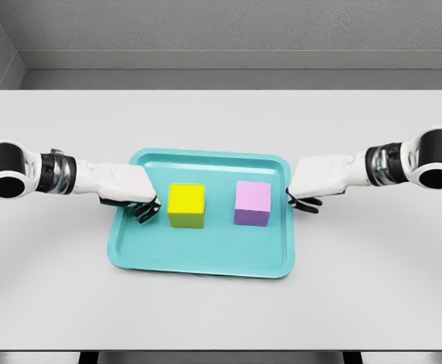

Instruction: Push two cubes

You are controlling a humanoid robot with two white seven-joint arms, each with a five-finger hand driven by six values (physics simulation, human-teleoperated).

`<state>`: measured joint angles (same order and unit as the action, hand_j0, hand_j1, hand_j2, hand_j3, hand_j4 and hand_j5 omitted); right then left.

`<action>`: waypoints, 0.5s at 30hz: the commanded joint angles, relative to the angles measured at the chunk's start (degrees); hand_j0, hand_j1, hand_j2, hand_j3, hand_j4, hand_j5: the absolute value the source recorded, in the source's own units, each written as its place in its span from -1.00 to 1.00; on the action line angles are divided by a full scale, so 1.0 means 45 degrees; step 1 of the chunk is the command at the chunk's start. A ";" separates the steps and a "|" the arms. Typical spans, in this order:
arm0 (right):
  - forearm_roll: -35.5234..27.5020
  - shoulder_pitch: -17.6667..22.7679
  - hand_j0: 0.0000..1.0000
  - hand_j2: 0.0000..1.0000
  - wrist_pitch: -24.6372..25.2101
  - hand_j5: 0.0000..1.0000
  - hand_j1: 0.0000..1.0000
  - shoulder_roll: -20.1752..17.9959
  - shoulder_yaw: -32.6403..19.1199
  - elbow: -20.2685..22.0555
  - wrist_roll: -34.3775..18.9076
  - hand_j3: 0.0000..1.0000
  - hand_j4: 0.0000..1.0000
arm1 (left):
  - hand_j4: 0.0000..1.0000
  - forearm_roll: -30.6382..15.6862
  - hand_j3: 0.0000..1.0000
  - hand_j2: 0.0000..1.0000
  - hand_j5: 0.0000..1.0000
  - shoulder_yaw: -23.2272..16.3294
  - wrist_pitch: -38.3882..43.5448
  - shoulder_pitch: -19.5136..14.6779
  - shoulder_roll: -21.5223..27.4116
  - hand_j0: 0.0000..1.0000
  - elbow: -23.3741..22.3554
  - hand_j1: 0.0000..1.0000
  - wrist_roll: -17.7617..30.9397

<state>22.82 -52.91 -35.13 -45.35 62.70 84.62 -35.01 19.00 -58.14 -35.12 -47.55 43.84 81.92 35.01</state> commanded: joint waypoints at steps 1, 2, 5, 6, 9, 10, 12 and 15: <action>-0.0051 0.0000 -1.00 -1.00 0.0029 -1.00 -1.00 0.0096 0.0128 -0.0074 0.0001 -1.00 -1.00 | -0.58 -0.0062 -0.58 -0.58 -0.58 0.0009 0.0027 0.0000 0.0004 -0.58 -0.0001 -0.58 -0.0002; -0.0051 0.0000 -1.00 -1.00 0.0029 -1.00 -1.00 0.0174 0.0304 -0.0074 0.0001 -1.00 -1.00 | -0.58 -0.0062 -0.58 -0.58 -0.58 0.0009 0.0027 0.0000 0.0004 -0.58 -0.0001 -0.58 -0.0002; -0.0051 0.0000 -1.00 -1.00 0.0029 -1.00 -1.00 0.0311 0.0402 -0.0074 0.0001 -1.00 -1.00 | -0.58 -0.0062 -0.58 -0.58 -0.58 0.0009 0.0027 -0.0020 -0.0016 -0.58 -0.0001 -0.58 -0.0002; -0.0032 -0.0020 -1.00 -1.00 0.0029 -1.00 -1.00 0.0350 0.0441 -0.0074 0.0001 -1.00 -1.00 | -0.58 -0.0062 -0.58 -0.58 -0.58 0.0009 0.0027 -0.0020 -0.0035 -0.58 -0.0001 -0.58 -0.0002; -0.0032 -0.0039 -1.00 -1.00 0.0029 -1.00 -1.00 0.0545 0.0461 -0.0074 0.0001 -1.00 -1.00 | -0.58 -0.0081 -0.58 -0.58 -0.58 0.0009 0.0027 -0.0039 -0.0016 -0.58 -0.0001 -0.58 -0.0002; 0.0066 -0.0059 -1.00 -1.00 0.0029 -1.00 -1.00 0.0623 0.0480 -0.0074 0.0001 -1.00 -1.00 | -0.58 -0.0081 -0.58 -0.58 -0.58 0.0009 0.0027 -0.0020 -0.0035 -0.58 -0.0001 -0.58 -0.0002; 0.0242 -0.0078 -1.00 -1.00 0.0029 -1.00 -1.00 0.0799 0.0695 -0.0094 0.0001 -1.00 -1.00 | -0.58 -0.0081 -0.58 -0.58 -0.58 0.0009 0.0027 -0.0039 -0.0036 -0.58 -0.0001 -0.58 -0.0002; 0.0242 -0.0078 -1.00 -1.00 0.0029 -1.00 -1.00 0.0819 0.0695 -0.0074 0.0001 -1.00 -1.00 | -0.58 -0.0081 -0.58 -0.58 -0.58 0.0009 0.0027 -0.0039 -0.0036 -0.58 -0.0001 -0.58 -0.0002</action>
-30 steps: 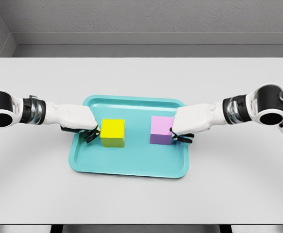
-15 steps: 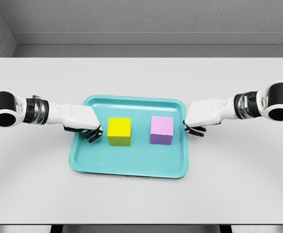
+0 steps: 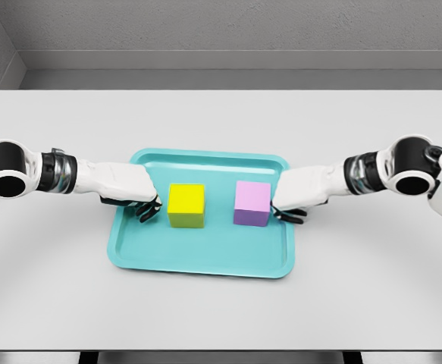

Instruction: Push two cubes

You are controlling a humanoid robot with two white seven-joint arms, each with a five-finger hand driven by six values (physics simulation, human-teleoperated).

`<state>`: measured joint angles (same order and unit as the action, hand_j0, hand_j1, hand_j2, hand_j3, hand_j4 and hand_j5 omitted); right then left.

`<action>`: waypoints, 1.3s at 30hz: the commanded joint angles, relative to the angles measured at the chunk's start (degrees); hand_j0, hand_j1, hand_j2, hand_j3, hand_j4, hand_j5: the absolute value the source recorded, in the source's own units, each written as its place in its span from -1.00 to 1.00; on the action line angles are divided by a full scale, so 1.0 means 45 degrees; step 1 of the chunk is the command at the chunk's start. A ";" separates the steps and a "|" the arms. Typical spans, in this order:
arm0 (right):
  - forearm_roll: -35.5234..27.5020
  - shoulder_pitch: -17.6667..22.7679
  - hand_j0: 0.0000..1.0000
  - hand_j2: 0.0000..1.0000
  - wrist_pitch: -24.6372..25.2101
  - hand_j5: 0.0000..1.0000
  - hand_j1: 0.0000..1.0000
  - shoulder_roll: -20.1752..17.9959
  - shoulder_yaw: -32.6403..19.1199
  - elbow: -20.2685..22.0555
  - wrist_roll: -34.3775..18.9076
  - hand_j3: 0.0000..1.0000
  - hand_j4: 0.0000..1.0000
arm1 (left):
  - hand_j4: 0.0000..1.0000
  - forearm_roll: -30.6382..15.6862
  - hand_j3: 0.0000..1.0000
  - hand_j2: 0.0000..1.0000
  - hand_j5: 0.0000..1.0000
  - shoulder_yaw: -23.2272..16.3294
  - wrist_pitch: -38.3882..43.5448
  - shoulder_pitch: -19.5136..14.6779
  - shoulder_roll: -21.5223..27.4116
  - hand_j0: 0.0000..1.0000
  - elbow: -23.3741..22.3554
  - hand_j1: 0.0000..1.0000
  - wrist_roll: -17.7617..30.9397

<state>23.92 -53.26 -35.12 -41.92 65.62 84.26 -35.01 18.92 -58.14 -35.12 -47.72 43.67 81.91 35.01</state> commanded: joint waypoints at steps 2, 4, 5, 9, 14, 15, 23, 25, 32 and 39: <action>0.0015 -0.0058 -1.00 -1.00 0.0027 -1.00 -1.00 0.0194 0.0048 0.0005 0.0001 -1.00 -1.00 | -0.58 -0.0064 -0.58 -0.58 -0.58 0.0009 0.0028 0.0000 0.0002 -0.58 0.0000 -0.58 -0.0002; 0.0015 -0.0098 -1.00 -1.00 0.0027 -1.00 -1.00 0.0272 0.0048 0.0005 0.0001 -1.00 -1.00 | -0.58 -0.0064 -0.58 -0.58 -0.58 0.0009 0.0028 0.0000 0.0002 -0.58 0.0000 -0.58 -0.0002; 0.0015 -0.0176 -1.00 -1.00 0.0027 -1.00 -1.00 0.0291 0.0048 0.0005 0.0001 -1.00 -1.00 | -0.58 -0.0064 -0.58 -0.58 -0.58 0.0009 0.0028 0.0000 0.0002 -0.58 0.0000 -0.58 -0.0002; 0.0015 -0.0215 -1.00 -1.00 0.0027 -1.00 -1.00 0.0467 0.0048 0.0025 0.0001 -1.00 -1.00 | -0.58 -0.0064 -0.58 -0.58 -0.58 0.0009 0.0028 0.0000 0.0002 -0.58 0.0000 -0.58 -0.0002; 0.0015 -0.0273 -1.00 -1.00 0.0027 -1.00 -1.00 0.0623 0.0067 0.0025 0.0001 -1.00 -1.00 | -0.58 -0.0064 -0.58 -0.58 -0.58 0.0009 0.0028 0.0000 0.0002 -0.58 0.0000 -0.58 -0.0002; 0.0015 -0.0273 -1.00 -1.00 0.0027 -1.00 -1.00 0.0663 0.0087 0.0025 0.0001 -1.00 -1.00 | -0.58 -0.0045 -0.58 -0.58 -0.58 0.0009 0.0028 0.0000 0.0002 -0.58 0.0000 -0.58 -0.0002; 0.0269 -0.0352 -1.00 -1.00 0.0027 -1.00 -1.00 0.1014 0.0184 0.0025 0.0001 -1.00 -1.00 | -0.58 0.0249 -0.58 -0.58 -0.58 0.0009 0.0028 -0.0078 -0.0623 -0.58 -0.0644 -0.58 -0.0002; 0.0250 -0.0371 -1.00 -1.00 0.0027 -1.00 -1.00 0.0956 0.0184 -0.0014 0.0001 -1.00 -1.00 | -0.58 0.0249 -0.58 -0.58 -0.58 0.0009 0.0028 -0.0078 -0.0623 -0.58 -0.0644 -0.58 -0.0002; 0.0269 -0.0352 -1.00 -1.00 0.0027 -1.00 -1.00 0.0487 0.0165 -0.0424 0.0001 -1.00 -1.00 | -0.59 0.0268 -0.59 -0.59 -0.59 0.0009 0.0028 -0.0078 -0.0642 -0.59 -0.0644 -0.59 -0.0002; 0.0269 -0.0273 -1.00 -1.00 0.0027 -1.00 -1.00 0.0272 0.0145 -0.0541 0.0001 -1.00 -1.00 | -0.59 0.0249 -0.59 -0.59 -0.59 0.0067 0.0028 -0.0293 -0.0778 -0.59 -0.0644 -0.59 -0.0002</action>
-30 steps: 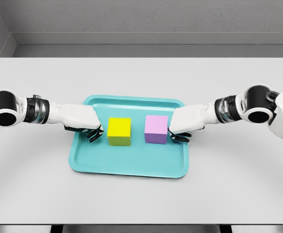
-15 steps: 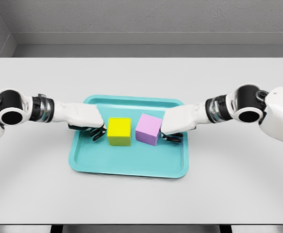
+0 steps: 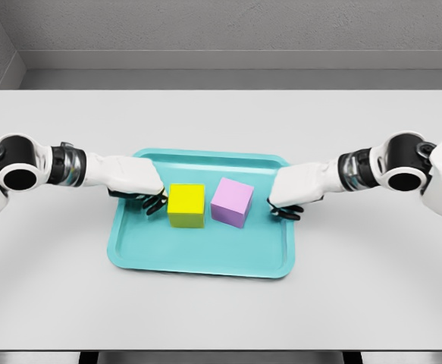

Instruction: Push two cubes

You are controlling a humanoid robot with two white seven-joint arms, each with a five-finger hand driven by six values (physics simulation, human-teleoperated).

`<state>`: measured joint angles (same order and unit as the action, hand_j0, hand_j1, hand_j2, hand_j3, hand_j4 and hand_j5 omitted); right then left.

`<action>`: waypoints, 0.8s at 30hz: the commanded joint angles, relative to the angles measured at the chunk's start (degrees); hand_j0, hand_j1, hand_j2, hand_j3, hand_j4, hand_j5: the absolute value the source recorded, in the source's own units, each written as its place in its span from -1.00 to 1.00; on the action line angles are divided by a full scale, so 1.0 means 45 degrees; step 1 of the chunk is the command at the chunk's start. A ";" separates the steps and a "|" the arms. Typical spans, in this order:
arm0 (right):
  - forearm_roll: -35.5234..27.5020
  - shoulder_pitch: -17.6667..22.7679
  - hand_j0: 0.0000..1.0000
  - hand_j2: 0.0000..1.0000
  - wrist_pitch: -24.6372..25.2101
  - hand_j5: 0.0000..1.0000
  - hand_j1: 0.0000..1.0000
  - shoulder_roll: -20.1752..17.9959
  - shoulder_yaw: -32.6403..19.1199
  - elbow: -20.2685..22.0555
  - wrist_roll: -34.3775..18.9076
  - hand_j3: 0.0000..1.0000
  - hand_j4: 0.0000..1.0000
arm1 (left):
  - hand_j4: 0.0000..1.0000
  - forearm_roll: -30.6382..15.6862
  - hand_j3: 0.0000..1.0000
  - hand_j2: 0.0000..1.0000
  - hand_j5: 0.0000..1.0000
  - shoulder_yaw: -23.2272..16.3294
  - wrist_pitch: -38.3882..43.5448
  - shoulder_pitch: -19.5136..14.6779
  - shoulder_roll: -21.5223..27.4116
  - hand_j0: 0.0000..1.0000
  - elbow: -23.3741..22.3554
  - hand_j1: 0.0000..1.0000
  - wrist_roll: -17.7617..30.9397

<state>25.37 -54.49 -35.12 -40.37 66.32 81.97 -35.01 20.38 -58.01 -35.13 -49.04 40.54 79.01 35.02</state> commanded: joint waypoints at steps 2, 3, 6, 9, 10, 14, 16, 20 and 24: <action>-0.0052 0.0020 -1.00 -1.00 0.0027 -1.00 -1.00 -0.0092 -0.0011 -0.0052 0.0001 -1.00 -1.00 | -0.59 -0.0056 -0.59 -0.59 -0.59 0.0059 0.0028 -0.0020 -0.0123 -0.59 -0.0018 -0.59 -0.0004; -0.0052 0.0039 -1.00 -1.00 0.0027 -1.00 -1.00 -0.0092 -0.0011 -0.0052 0.0001 -1.00 -1.00 | -0.59 -0.0056 -0.59 -0.59 -0.59 0.0078 0.0028 -0.0020 -0.0123 -0.59 -0.0038 -0.59 -0.0004; -0.0052 0.0020 -1.00 -1.00 0.0027 -1.00 -1.00 -0.0111 -0.0011 -0.0052 0.0001 -1.00 -1.00 | -0.59 -0.0056 -0.59 -0.59 -0.59 0.0098 0.0028 -0.0039 -0.0123 -0.59 -0.0038 -0.59 -0.0004; -0.0052 0.0039 -1.00 -1.00 0.0027 -1.00 -1.00 -0.0111 0.0008 -0.0052 0.0001 -1.00 -1.00 | -0.59 -0.0056 -0.59 -0.59 -0.59 0.0117 0.0028 -0.0078 -0.0123 -0.59 -0.0038 -0.59 -0.0004; -0.0052 0.0039 -1.00 -1.00 0.0027 -1.00 -1.00 -0.0111 0.0008 -0.0071 0.0001 -1.00 -1.00 | -0.59 -0.0056 -0.59 -0.59 -0.59 0.0117 0.0028 -0.0078 -0.0123 -0.59 -0.0038 -0.59 -0.0004; -0.0052 0.0000 -1.00 -1.00 0.0027 -1.00 -1.00 0.0025 -0.0031 -0.0208 0.0001 -1.00 -1.00 | -0.59 -0.0056 -0.59 -0.59 -0.59 0.0118 0.0028 -0.0098 -0.0123 -0.59 -0.0057 -0.59 -0.0004; -0.0052 -0.0039 -1.00 -1.00 0.0027 -1.00 -1.00 0.0162 -0.0031 -0.0227 0.0001 -1.00 -1.00 | -0.59 -0.0056 -0.59 -0.59 -0.59 0.0118 0.0028 -0.0098 -0.0123 -0.59 -0.0057 -0.59 -0.0004; -0.0052 -0.0059 -1.00 -1.00 0.0027 -1.00 -1.00 0.0299 -0.0031 -0.0325 0.0001 -1.00 -1.00 | -0.59 -0.0076 -0.59 -0.59 -0.59 0.0157 0.0028 -0.0215 -0.0123 -0.59 -0.0272 -0.59 -0.0004; -0.0052 -0.0078 -1.00 -1.00 0.0027 -1.00 -1.00 0.0455 -0.0011 -0.0481 0.0001 -1.00 -1.00 | -0.59 -0.0076 -0.59 -0.59 -0.59 0.0157 0.0028 -0.0234 -0.0142 -0.59 -0.0311 -0.59 -0.0004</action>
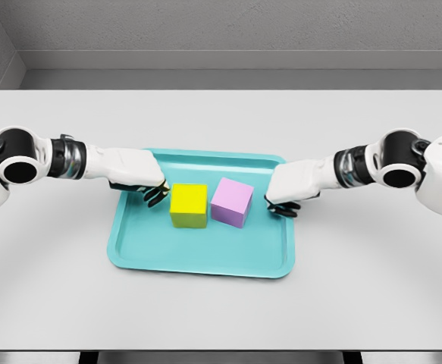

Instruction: Push two cubes

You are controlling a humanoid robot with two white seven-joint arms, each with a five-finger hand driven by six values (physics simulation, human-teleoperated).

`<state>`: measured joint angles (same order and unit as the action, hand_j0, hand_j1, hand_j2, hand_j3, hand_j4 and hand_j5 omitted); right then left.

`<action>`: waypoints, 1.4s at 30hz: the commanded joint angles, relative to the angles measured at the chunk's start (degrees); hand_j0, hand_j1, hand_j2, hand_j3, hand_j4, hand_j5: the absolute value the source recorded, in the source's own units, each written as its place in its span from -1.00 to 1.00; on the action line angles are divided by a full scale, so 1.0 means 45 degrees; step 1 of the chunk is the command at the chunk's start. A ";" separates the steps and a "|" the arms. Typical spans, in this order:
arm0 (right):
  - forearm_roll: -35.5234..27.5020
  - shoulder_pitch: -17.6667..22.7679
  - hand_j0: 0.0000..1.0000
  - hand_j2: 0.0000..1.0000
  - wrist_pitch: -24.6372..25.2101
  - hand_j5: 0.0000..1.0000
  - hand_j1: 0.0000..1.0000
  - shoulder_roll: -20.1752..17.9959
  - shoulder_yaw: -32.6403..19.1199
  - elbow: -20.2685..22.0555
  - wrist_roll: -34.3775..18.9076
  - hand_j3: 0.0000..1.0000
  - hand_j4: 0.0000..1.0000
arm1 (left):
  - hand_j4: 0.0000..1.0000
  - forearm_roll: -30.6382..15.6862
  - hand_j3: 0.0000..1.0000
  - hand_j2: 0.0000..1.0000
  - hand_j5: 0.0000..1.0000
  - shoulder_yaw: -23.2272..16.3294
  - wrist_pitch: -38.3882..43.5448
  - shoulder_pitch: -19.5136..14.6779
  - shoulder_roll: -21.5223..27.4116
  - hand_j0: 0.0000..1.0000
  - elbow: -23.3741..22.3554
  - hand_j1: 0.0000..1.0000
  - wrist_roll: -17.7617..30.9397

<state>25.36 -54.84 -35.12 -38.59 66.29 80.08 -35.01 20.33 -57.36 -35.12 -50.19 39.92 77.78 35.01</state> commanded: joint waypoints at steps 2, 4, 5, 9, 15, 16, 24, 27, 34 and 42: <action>-0.0050 0.0000 -1.00 -1.00 0.0027 -1.00 -1.00 0.0098 -0.0004 -0.0061 0.0001 -1.00 -1.00 | -0.59 -0.0064 -0.59 -0.59 -0.59 0.0013 0.0028 0.0000 -0.0005 -0.59 -0.0038 -0.59 -0.0003; -0.0050 0.0000 -1.00 -1.00 0.0027 -1.00 -1.00 0.0137 0.0015 -0.0061 0.0001 -1.00 -1.00 | -0.59 -0.0064 -0.59 -0.59 -0.59 0.0013 0.0028 0.0000 -0.0005 -0.59 -0.0038 -0.59 -0.0003; -0.0050 0.0000 -1.00 -1.00 0.0027 -1.00 -1.00 0.0196 0.0015 -0.0061 0.0001 -1.00 -1.00 | -0.59 -0.0064 -0.59 -0.59 -0.59 0.0013 0.0028 0.0000 -0.0024 -0.59 -0.0038 -0.59 -0.0003; -0.0050 -0.0020 -1.00 -1.00 0.0027 -1.00 -1.00 0.0313 0.0015 -0.0354 0.0001 -1.00 -1.00 | -0.59 -0.0064 -0.59 -0.59 -0.59 0.0013 0.0028 0.0000 -0.0044 -0.59 -0.0038 -0.59 -0.0003; -0.0050 -0.0059 -1.00 -1.00 0.0027 -1.00 -1.00 0.0489 0.0015 -0.0373 0.0001 -1.00 -1.00 | -0.59 -0.0064 -0.59 -0.59 -0.59 0.0013 0.0028 -0.0020 -0.0024 -0.59 -0.0038 -0.59 -0.0003; -0.0050 -0.0059 -1.00 -1.00 0.0027 -1.00 -1.00 0.0509 0.0015 -0.0373 0.0001 -1.00 -1.00 | -0.59 -0.0064 -0.59 -0.59 -0.59 0.0013 0.0028 -0.0020 -0.0044 -0.59 -0.0038 -0.59 -0.0003; -0.0031 -0.0176 -1.00 -1.00 0.0027 -1.00 -1.00 0.0880 0.0035 -0.0608 0.0001 -1.00 -1.00 | -0.59 -0.0064 -0.59 -0.59 -0.59 0.0013 0.0028 -0.0020 -0.0044 -0.59 -0.0038 -0.59 -0.0003; -0.0031 -0.0195 -1.00 -1.00 0.0027 -1.00 -1.00 0.0958 0.0035 -0.0686 0.0001 -1.00 -1.00 | -0.59 -0.0064 -0.59 -0.59 -0.59 0.0013 0.0028 -0.0020 -0.0102 -0.59 -0.0038 -0.59 -0.0003; -0.0031 -0.0293 -1.00 -1.00 0.0027 -1.00 -1.00 0.1134 0.0035 -0.0725 0.0001 -1.00 -1.00 | -0.60 -0.0064 -0.60 -0.60 -0.60 -0.0007 0.0028 -0.0020 -0.0122 -0.60 -0.0038 -0.60 -0.0003; -0.0011 -0.0410 -1.00 -1.00 0.0027 -1.00 -1.00 0.1309 0.0035 -0.0725 0.0001 -1.00 -1.00 | -0.60 -0.0064 -0.60 -0.60 -0.60 -0.0046 0.0028 -0.0020 -0.0161 -0.60 -0.0019 -0.60 -0.0003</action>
<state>25.61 -56.69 -35.13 -32.87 66.49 76.87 -35.02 20.28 -57.49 -35.09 -50.27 39.23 77.68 35.08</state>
